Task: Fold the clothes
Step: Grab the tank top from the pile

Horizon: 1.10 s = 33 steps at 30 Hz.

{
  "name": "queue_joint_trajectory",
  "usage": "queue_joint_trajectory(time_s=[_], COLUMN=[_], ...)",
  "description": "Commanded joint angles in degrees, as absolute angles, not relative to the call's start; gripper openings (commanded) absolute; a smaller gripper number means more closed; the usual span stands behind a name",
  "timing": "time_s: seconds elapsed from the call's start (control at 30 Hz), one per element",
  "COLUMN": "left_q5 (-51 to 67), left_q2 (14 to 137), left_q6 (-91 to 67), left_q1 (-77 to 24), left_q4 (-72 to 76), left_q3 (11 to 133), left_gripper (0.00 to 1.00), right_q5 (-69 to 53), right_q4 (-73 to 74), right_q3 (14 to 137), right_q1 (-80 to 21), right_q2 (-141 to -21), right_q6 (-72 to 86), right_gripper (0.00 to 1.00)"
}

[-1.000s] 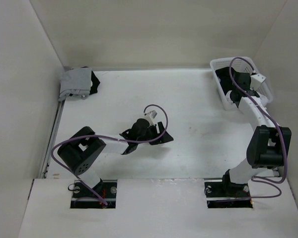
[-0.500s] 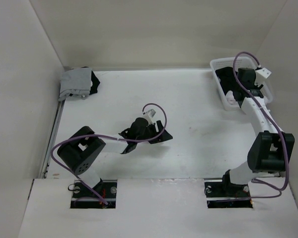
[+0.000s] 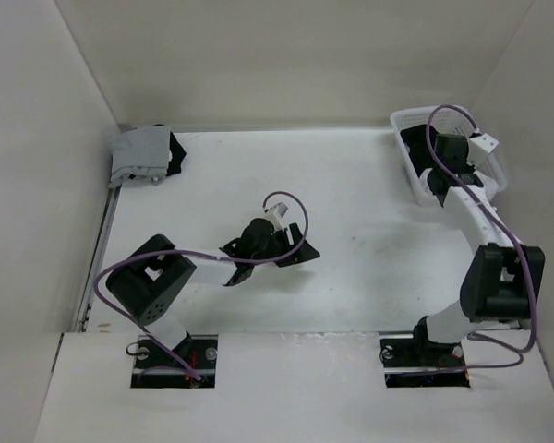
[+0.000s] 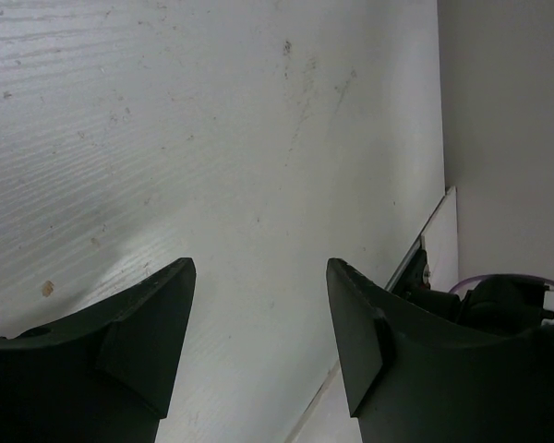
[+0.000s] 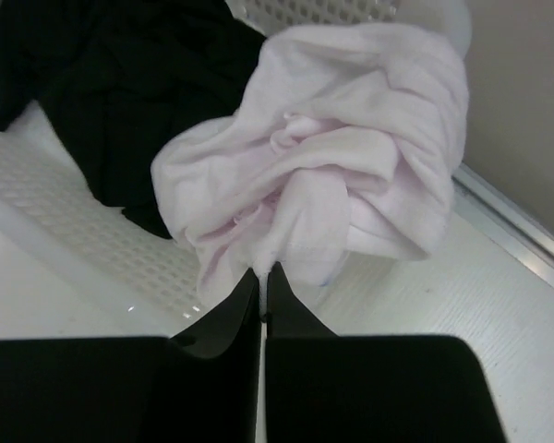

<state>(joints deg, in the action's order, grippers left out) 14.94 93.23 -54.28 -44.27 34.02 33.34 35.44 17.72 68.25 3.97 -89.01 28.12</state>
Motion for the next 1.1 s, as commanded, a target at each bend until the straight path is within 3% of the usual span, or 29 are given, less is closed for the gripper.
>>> queue_joint_trajectory(time_s=[0.0, 0.23, 0.43, 0.47, 0.57, 0.67, 0.73, 0.87, 1.07], left_q5=[15.73, 7.32, -2.28, -3.33, -5.09, -4.57, -2.64, 1.41, 0.53], left_q2=[90.71, 78.69, 62.51, 59.36, 50.21, 44.92, 42.54, 42.27, 44.99], left_q6=[-54.58, -57.30, -58.27, -58.18, -57.75, -57.39, -56.43, -50.98, -51.94], left_q1=[-44.08, -40.21, -35.56, -34.16, -28.80, -24.57, -22.37, -23.07, -19.74], left_q4=[37.09, 34.64, 25.59, 23.05, 16.45, 12.75, 10.20, 6.08, 4.31], left_q3=[32.61, 28.49, 25.84, 25.75, 25.66, 26.01, 26.89, 27.16, 27.06], left_gripper=[0.57, 0.56, 0.57, 0.58, 0.58, 0.59, 0.60, 0.58, 0.58], right_q5=[42.09, 39.48, 36.39, 36.21, 37.00, 36.30, 31.84, 14.81, 6.15], right_q4=[6.00, -5.27, -6.77, -7.90, -10.19, -11.16, -10.46, -10.80, -10.82], right_q3=[67.94, 75.48, 86.12, 89.61, 92.81, 88.78, 80.97, 70.68, 80.93], right_q1=[-1.69, -27.33, -53.46, -61.48, -70.25, -66.67, -58.61, -45.42, -38.72], right_q2=[-74.12, -53.28, -51.76, -53.07, -56.07, -56.78, -58.18, -66.59, -83.48], right_q6=[25.59, 13.99, 6.07, 2.06, -4.21, -1.24, 9.28, 30.37, 35.86], right_gripper=[0.00, 0.00, 0.00, 0.00, 0.00, 0.00, 0.00, 0.00, 0.00])
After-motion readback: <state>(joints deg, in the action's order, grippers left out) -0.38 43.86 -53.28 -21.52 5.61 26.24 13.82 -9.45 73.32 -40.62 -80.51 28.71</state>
